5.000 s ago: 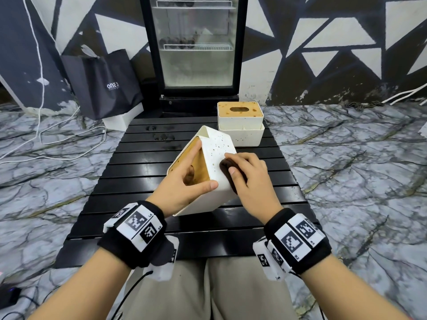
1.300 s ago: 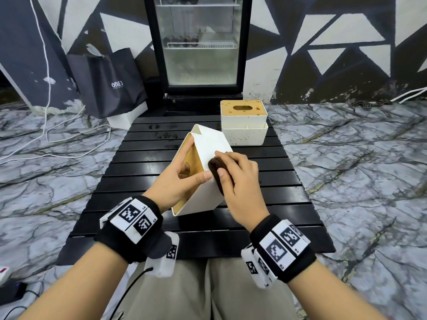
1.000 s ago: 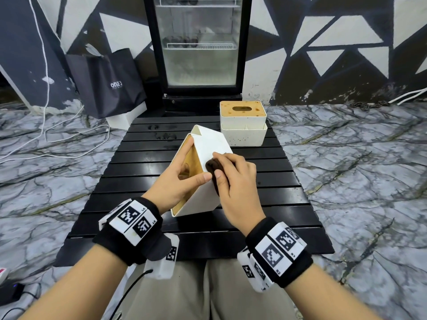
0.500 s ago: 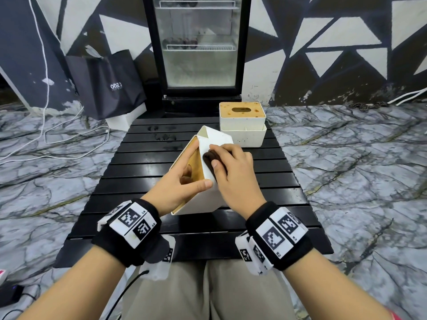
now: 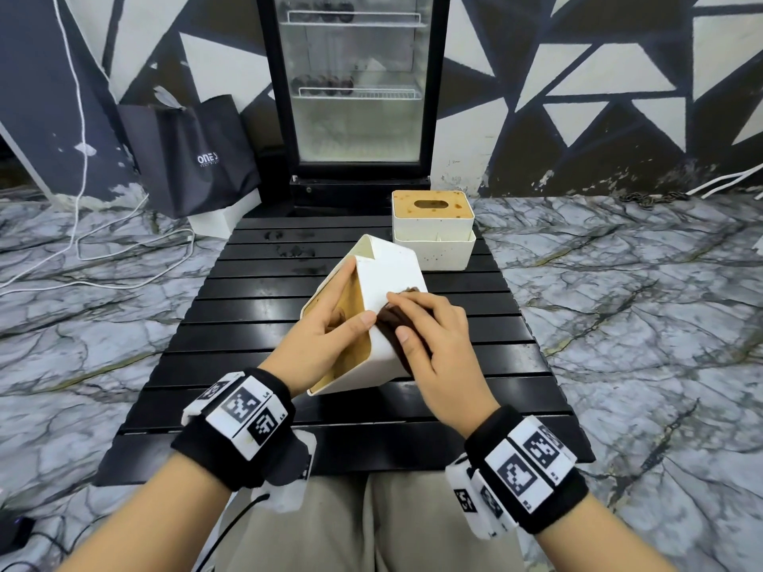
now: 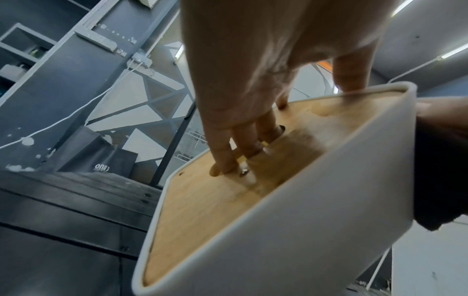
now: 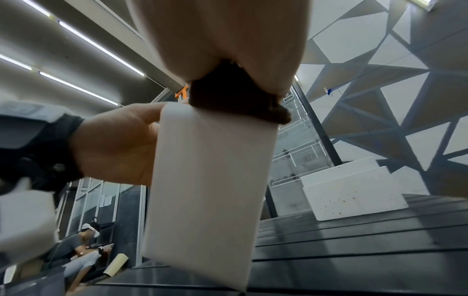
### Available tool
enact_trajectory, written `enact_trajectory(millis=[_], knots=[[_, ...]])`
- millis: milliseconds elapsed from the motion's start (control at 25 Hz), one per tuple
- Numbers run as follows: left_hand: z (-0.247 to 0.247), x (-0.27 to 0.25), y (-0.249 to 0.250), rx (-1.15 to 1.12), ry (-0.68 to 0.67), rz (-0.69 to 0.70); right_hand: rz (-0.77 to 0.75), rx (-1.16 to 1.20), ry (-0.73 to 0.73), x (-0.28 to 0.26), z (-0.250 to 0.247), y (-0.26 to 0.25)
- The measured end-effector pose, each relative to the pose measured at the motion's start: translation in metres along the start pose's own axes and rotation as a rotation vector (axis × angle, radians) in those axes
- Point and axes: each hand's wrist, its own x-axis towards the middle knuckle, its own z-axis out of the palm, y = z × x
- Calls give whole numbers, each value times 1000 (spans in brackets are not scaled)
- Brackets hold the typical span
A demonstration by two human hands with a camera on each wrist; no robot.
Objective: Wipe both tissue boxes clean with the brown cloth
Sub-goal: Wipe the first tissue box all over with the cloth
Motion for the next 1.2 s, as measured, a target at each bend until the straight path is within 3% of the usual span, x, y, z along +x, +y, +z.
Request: enact_trajectory(millis=[520,680,880,1200], knots=[[-4,-6,12,49,5,-79,171,-38,-15,42,-8,14],[-5,-3,13,93,8,-87,123,-87,31,36,0,9],[-3,1,10,-19,-8,-87,-22,-128,65,14,4,7],[-6,-3,9,6,-77,-73,17,-90,84,38,-8,23]])
